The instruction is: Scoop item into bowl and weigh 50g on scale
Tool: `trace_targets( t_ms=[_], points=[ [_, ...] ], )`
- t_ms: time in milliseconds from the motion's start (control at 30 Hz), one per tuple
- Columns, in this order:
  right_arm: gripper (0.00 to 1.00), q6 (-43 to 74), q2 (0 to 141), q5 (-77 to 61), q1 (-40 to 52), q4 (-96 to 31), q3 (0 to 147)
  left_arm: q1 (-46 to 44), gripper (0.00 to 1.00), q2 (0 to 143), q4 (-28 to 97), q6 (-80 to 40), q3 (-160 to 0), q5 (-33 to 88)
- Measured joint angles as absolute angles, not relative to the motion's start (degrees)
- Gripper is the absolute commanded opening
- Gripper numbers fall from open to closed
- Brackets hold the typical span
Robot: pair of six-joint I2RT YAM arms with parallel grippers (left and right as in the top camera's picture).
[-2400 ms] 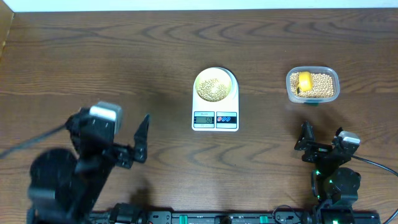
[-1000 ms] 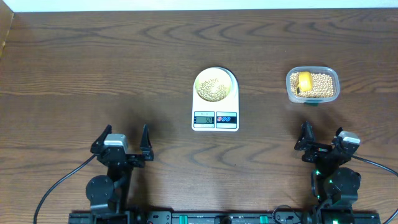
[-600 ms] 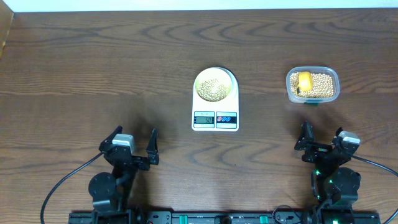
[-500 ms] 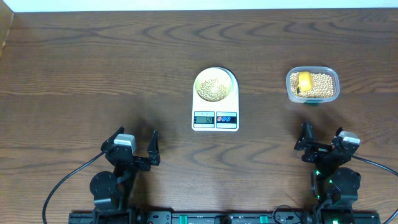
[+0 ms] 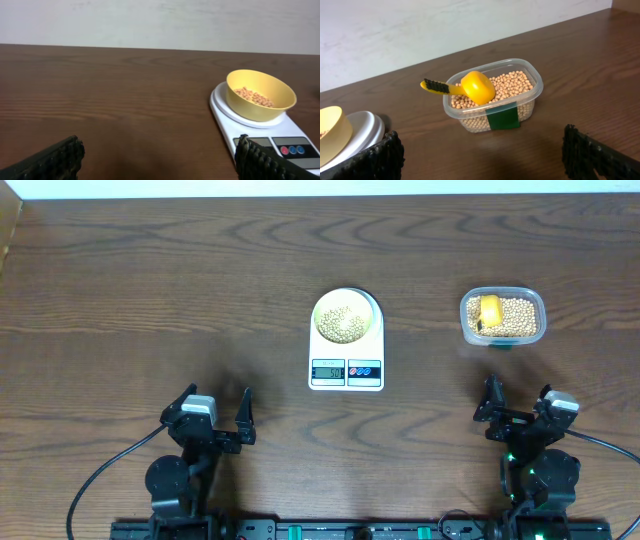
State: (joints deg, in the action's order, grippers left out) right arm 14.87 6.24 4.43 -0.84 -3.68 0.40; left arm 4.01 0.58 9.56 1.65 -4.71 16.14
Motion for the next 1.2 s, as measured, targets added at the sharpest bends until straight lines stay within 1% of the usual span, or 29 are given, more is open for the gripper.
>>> trace_targets(
  t_ms=[367,1200],
  points=[
    [0.99,14.87,6.24,4.45,-0.84,-3.68,0.4,3.57,0.98,0.58,9.56,1.67,-4.67,13.58],
    [0.99,14.87,6.24,4.45,-0.84,-3.66,0.4,3.57,0.98,0.58,9.56,1.65,-4.67,13.37]
  ],
)
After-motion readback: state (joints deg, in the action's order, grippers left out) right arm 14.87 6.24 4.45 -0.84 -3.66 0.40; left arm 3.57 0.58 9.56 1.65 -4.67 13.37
